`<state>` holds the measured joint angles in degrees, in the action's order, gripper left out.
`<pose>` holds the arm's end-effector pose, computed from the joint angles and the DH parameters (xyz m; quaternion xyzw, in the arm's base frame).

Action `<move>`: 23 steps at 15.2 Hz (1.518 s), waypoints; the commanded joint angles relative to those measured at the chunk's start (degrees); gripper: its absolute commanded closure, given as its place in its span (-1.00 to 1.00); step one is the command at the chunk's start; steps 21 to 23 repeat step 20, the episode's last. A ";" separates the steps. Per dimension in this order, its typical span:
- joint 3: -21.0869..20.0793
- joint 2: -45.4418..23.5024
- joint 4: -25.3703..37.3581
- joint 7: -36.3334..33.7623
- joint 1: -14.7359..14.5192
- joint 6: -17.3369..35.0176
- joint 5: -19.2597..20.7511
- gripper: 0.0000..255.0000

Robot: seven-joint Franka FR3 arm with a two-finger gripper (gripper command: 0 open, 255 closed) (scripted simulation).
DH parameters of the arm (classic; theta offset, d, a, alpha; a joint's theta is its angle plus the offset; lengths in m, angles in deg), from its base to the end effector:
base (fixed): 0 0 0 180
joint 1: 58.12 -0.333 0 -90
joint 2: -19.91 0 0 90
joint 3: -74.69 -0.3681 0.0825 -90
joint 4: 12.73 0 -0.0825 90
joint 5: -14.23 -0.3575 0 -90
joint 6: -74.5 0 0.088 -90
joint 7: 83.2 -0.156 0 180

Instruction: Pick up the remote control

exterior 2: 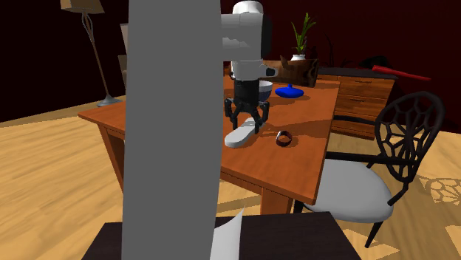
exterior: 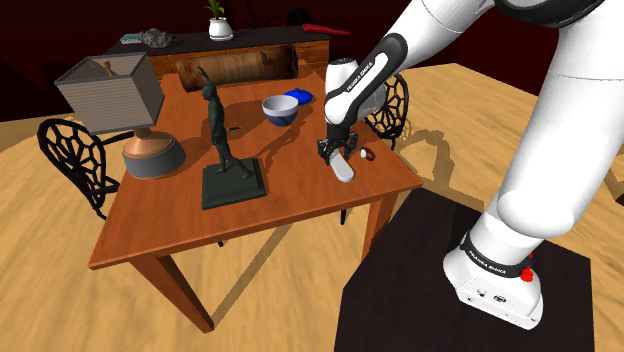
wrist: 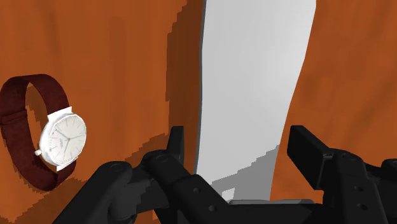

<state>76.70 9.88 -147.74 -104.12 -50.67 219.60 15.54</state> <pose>0.4990 -0.0836 0.2795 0.9675 -0.2527 0.0015 0.0095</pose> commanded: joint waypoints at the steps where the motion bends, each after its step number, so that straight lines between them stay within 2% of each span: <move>1: 0.00 0.01 0.01 0.00 0.00 0.00 0.00 1.00; 3: 0.02 -0.01 -0.03 0.06 0.03 0.06 -0.01 1.00; 18: 0.04 8.80 2.52 0.10 -0.04 -11.30 0.15 1.00; 23: 0.04 8.88 2.56 0.10 -0.04 -11.41 0.15 1.00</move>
